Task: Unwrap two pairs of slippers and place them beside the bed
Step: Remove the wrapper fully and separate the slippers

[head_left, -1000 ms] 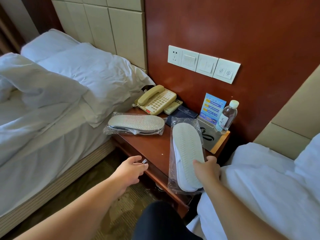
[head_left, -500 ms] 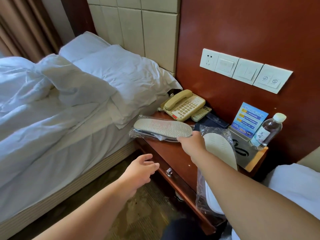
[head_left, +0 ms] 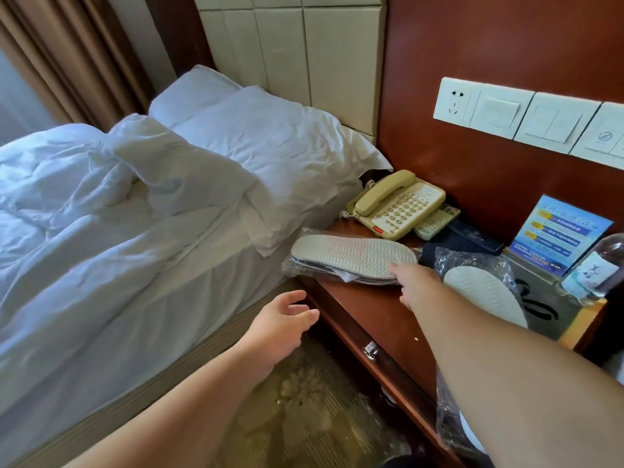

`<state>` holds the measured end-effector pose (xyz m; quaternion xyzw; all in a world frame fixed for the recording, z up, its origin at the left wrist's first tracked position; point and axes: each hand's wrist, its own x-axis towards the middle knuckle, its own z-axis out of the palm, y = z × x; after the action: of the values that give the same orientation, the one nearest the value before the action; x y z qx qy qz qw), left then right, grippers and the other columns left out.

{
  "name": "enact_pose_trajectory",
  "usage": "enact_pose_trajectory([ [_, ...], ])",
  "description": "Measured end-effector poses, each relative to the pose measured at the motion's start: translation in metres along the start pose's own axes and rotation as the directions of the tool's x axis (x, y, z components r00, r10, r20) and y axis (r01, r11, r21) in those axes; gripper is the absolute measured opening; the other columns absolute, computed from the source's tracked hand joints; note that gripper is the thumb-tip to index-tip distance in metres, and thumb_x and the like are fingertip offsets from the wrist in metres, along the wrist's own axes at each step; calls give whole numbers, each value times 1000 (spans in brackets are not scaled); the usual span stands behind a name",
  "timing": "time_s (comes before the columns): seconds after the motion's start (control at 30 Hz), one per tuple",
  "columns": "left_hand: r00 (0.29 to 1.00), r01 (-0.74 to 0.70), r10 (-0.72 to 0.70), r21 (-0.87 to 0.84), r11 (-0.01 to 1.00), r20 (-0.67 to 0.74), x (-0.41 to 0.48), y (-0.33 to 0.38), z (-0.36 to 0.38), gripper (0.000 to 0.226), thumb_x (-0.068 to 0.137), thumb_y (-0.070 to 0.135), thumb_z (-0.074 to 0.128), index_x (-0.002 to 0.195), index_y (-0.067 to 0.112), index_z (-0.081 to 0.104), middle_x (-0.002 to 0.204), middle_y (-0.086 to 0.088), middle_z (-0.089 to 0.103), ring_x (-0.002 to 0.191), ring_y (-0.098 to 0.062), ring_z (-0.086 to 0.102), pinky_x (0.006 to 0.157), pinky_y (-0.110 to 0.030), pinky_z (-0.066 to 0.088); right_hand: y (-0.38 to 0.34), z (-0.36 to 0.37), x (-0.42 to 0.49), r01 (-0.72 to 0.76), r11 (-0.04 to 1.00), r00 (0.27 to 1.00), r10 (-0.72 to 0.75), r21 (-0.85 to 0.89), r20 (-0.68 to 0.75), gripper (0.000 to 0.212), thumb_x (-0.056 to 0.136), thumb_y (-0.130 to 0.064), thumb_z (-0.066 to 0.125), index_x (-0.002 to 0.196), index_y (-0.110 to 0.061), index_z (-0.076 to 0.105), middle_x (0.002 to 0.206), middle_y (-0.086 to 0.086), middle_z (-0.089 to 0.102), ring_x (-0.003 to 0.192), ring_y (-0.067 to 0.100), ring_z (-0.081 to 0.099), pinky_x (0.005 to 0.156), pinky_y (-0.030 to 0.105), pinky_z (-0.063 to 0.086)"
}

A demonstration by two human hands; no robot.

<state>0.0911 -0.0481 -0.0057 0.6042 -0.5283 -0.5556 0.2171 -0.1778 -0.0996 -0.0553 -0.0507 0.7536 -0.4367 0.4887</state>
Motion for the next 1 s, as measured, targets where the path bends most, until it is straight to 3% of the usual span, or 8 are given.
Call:
enact_pose_trajectory([
  [0.23,997,-46,43,-34,998,-65,0,12,-3,38,90,29,68,127,30,59,110,13,68,90,-3,69,64,-20,58,7,-10,-40,-14,846,967,-124,534,221,40,84,-5,71,121,-11,56,118,15,64,99,33,65,68,46,61],
  [0.43,999,-16,5,-234,972,-46,-11,50,-7,34,91,38,66,123,26,62,116,1,68,102,-16,67,86,-37,56,29,-33,-122,335,768,864,-481,546,146,41,82,-7,76,117,-25,63,116,3,69,101,20,69,78,38,60],
  [0.5,996,31,1,-342,939,92,-18,70,-9,49,89,56,61,124,22,59,122,-5,65,108,-25,65,91,-45,54,38,-40,-154,626,716,730,-678,309,91,37,80,-19,78,110,-38,67,110,-9,72,99,9,69,82,31,57],
  [0.6,961,113,40,-520,846,273,-32,93,-15,88,71,80,59,126,11,59,125,-16,66,114,-36,64,97,-53,50,46,-47,-189,935,348,330,-925,72,188,48,78,-10,76,115,-40,68,116,-20,68,110,-1,62,91,19,50],
  [0.67,901,180,94,-562,808,424,-47,104,-22,91,76,74,62,131,3,59,130,-23,62,119,-41,60,104,-55,44,48,-49,-205,998,54,58,-956,-20,288,53,76,3,75,121,-25,68,131,-9,61,126,7,54,103,24,45],
  [0.73,868,228,83,-542,809,489,-69,112,-28,68,87,51,64,131,-1,60,130,-28,61,116,-43,61,100,-55,47,49,-52,-219,990,-103,-54,-905,-95,422,55,76,6,76,125,-17,66,141,4,52,136,18,44,109,38,41],
  [0.87,962,42,75,-415,909,262,-96,112,-41,43,85,10,63,126,-1,59,106,-26,71,84,-36,71,74,-47,60,51,-61,-246,954,-180,52,-690,-240,722,78,76,-49,74,143,-46,35,162,-14,9,148,9,13,116,32,24],
  [1.0,941,-193,277,-364,911,194,-128,109,-60,63,71,-13,62,130,8,53,120,-35,62,98,-47,63,89,-67,49,29,-69,-275,965,35,175,-824,-259,539,76,77,-63,65,142,-54,29,154,-30,14,141,-4,20,113,29,26],
])
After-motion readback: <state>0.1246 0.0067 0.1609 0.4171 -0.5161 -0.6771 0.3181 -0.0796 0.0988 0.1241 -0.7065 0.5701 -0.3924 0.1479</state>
